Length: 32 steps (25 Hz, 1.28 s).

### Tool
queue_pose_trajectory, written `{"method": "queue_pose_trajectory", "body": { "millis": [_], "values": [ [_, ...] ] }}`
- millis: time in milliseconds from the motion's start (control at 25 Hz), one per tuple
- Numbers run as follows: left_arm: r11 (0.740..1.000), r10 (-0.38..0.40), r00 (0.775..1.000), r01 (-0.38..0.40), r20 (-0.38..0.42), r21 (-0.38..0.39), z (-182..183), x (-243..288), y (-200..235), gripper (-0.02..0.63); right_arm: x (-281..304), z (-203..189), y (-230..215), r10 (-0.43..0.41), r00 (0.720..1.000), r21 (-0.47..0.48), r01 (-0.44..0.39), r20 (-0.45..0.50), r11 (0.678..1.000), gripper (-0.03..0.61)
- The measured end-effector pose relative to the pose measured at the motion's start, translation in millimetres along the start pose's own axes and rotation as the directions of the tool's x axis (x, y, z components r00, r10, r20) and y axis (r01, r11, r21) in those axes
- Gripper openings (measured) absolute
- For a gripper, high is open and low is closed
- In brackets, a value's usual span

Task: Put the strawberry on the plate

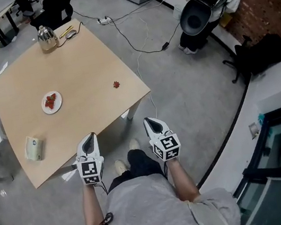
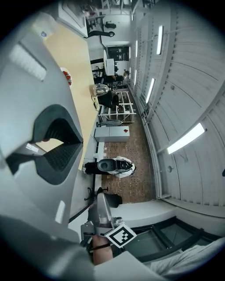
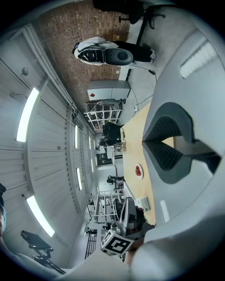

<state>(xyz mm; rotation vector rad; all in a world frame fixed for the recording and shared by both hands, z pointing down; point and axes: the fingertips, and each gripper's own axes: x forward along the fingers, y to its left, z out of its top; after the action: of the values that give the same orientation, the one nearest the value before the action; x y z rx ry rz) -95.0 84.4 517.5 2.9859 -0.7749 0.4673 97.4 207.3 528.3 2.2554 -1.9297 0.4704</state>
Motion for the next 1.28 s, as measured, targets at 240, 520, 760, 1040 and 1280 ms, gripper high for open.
{"method": "queue_pose_trajectory", "body": {
  "millis": [240,520,760,1040,1280],
  "values": [
    [0.999,0.014,1.0,-0.015,-0.024,-0.029,-1,35,9,0.02,34,3,-20,0.016,1.0,-0.002,-0.016,-0.01,1.0,0.006],
    [0.998,0.047,0.995,-0.05,-0.087,-0.028,-7,82,30,0.02,98,1,-42,0.069,0.996,0.004,-0.069,-0.054,0.998,0.006],
    [0.996,0.053,0.987,-0.063,-0.153,-0.057,-23,117,44,0.02,148,-6,-54,0.105,0.988,0.005,-0.105,-0.109,0.994,0.006],
    [0.995,0.038,0.975,-0.058,-0.22,-0.086,-44,144,48,0.02,193,-27,-68,0.124,0.976,0.017,-0.123,-0.18,0.992,0.006],
    [0.992,0.024,0.961,-0.056,-0.274,-0.11,-62,161,60,0.02,235,-45,-72,0.133,0.962,0.004,-0.136,-0.239,0.991,0.006]
  ]
}}
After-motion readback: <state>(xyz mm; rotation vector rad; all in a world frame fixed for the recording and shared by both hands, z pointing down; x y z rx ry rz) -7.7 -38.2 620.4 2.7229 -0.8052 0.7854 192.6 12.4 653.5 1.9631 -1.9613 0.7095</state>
